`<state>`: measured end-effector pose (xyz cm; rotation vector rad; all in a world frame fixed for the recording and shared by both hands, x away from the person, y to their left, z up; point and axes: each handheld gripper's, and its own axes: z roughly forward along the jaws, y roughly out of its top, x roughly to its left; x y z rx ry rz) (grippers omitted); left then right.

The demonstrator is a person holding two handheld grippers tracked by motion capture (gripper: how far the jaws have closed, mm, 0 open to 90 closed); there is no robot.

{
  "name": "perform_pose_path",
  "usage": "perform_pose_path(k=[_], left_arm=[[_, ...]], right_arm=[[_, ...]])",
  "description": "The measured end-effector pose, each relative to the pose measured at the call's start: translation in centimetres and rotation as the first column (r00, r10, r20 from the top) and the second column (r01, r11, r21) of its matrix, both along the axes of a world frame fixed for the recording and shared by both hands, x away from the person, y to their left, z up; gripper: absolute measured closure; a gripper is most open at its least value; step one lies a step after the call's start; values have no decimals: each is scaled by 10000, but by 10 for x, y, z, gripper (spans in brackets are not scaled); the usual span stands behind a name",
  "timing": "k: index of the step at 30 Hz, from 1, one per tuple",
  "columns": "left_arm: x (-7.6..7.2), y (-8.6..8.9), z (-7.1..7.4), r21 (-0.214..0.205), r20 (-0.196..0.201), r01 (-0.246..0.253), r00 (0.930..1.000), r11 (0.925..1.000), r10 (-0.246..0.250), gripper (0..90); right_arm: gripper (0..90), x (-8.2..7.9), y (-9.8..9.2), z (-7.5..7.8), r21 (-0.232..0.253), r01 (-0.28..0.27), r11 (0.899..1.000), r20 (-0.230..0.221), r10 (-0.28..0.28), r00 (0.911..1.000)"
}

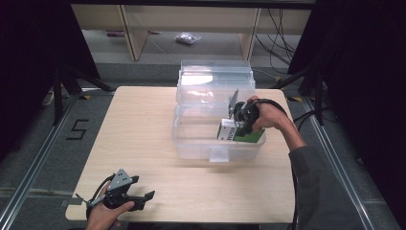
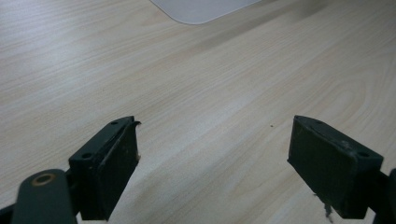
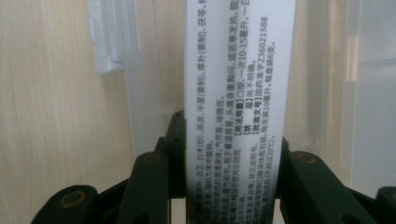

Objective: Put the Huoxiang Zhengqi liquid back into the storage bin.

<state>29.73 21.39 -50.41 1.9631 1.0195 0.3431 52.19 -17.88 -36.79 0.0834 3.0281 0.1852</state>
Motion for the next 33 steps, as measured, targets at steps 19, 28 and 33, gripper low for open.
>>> perform_pose_path(k=[19, 28, 33], left_arm=[[0, 0, 0, 23, -5, -11, 10000, 10000, 11, 153], [0, 0, 0, 31, -16, 1, 10000, 10000, -1, 153], [0, 0, 0, 27, -9, 18, 10000, 10000, -18, 153]], right_arm=[[645, 9, 2, -26, -65, 84, 9999, -532, -88, 9985], [642, 11, -1, -35, -108, -19, 9999, -745, 11, 9972], [636, 11, -3, -42, 20, 217, 9998, -934, -215, 9954]])
